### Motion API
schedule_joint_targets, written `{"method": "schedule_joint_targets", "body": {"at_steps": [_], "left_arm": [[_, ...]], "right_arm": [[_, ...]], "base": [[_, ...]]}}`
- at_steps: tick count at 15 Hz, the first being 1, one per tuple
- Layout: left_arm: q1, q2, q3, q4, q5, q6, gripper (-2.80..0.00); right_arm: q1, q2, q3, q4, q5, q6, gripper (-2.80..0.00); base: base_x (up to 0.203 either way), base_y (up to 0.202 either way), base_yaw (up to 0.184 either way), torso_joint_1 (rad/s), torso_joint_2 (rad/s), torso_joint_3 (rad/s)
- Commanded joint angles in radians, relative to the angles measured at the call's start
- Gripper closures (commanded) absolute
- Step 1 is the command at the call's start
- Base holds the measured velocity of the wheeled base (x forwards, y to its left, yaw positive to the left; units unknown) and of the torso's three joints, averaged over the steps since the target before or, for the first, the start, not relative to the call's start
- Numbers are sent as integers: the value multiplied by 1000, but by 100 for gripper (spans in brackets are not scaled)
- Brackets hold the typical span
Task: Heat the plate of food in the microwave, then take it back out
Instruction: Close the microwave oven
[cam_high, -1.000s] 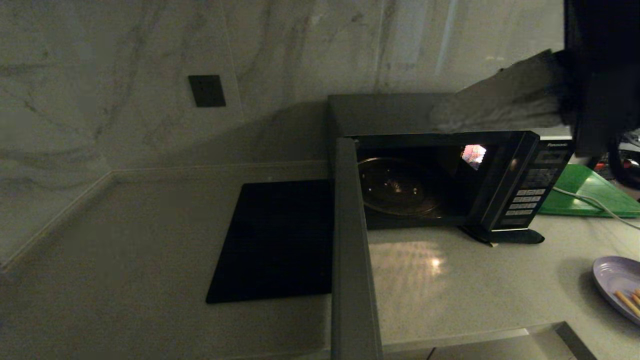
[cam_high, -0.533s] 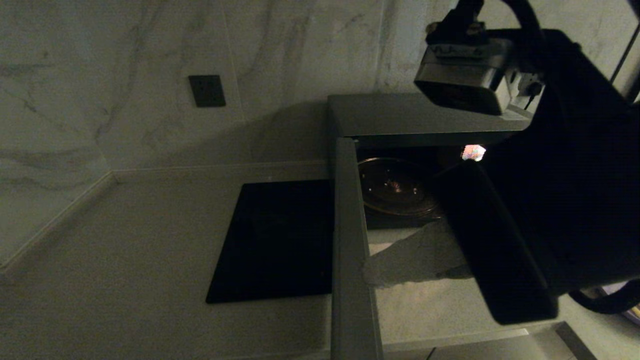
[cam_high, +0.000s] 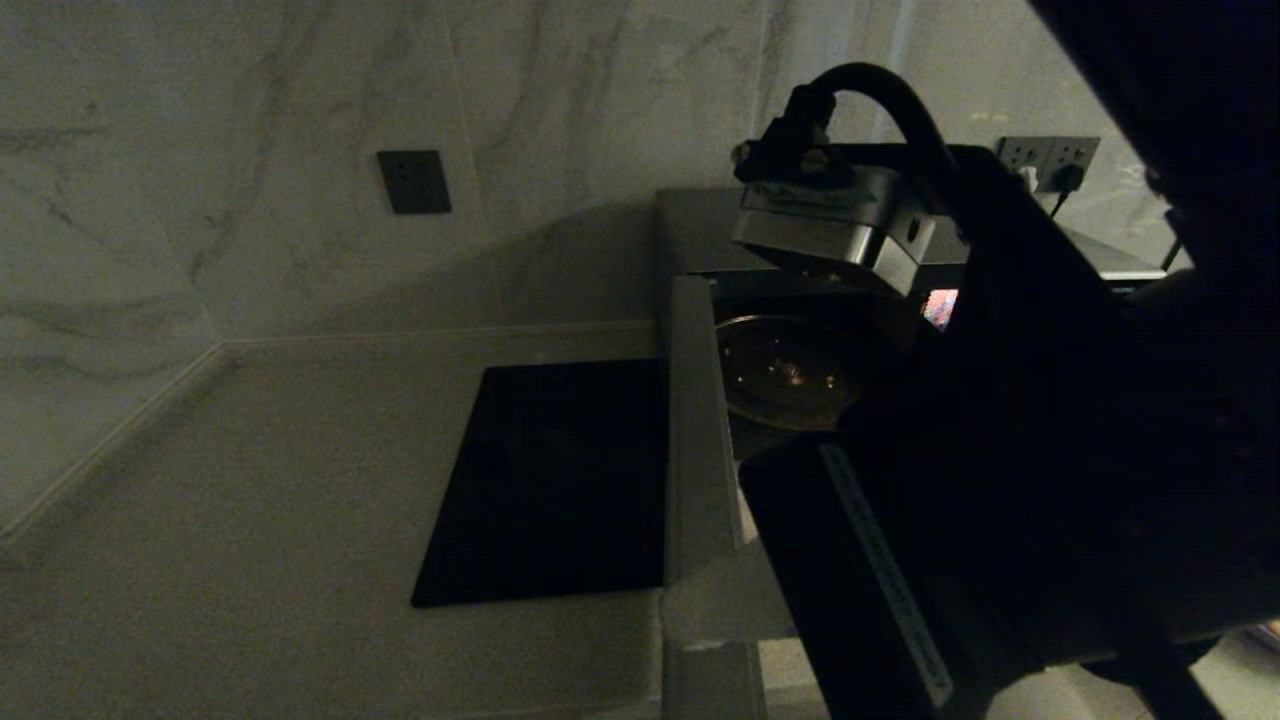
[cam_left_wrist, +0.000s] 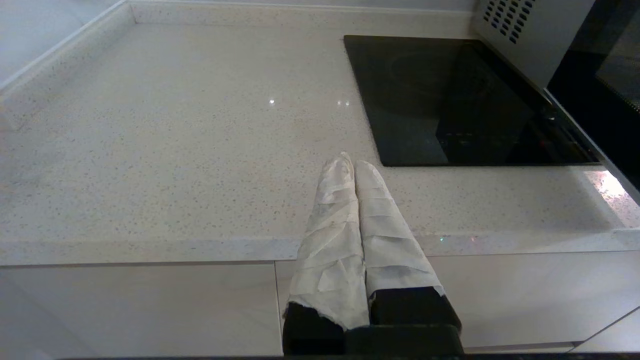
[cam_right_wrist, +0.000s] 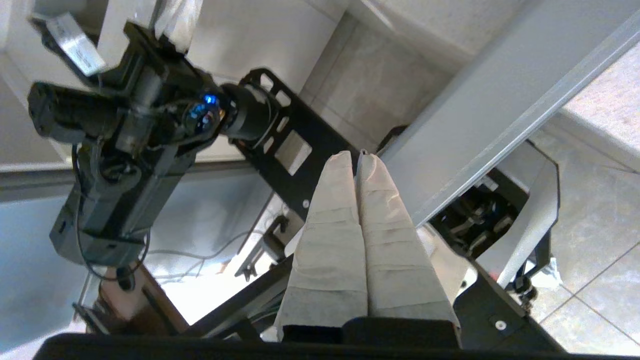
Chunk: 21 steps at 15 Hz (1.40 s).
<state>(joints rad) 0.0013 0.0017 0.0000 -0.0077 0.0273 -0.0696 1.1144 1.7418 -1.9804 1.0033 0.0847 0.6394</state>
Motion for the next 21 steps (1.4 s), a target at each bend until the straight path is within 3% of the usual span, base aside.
{"method": "schedule_joint_targets", "body": {"at_steps": [1, 9, 13, 16, 21], "left_arm": [[0, 0, 0, 0, 0, -1, 0], [0, 0, 0, 0, 0, -1, 0], [0, 0, 0, 0, 2, -1, 0], [0, 0, 0, 0, 1, -1, 0], [0, 0, 0, 0, 1, -1, 0]], "right_arm": [[21, 18, -1, 5, 1, 4, 0], [50, 74, -11, 4, -8, 3, 0], [46, 84, -9, 22, -147, 17, 0], [21, 84, -8, 33, -261, 74, 0], [-10, 79, -8, 41, -328, 121, 0]], "base": [[0, 0, 0, 0, 0, 0], [0, 0, 0, 0, 0, 0], [0, 0, 0, 0, 0, 0], [0, 0, 0, 0, 0, 0], [0, 0, 0, 0, 0, 0]]}}
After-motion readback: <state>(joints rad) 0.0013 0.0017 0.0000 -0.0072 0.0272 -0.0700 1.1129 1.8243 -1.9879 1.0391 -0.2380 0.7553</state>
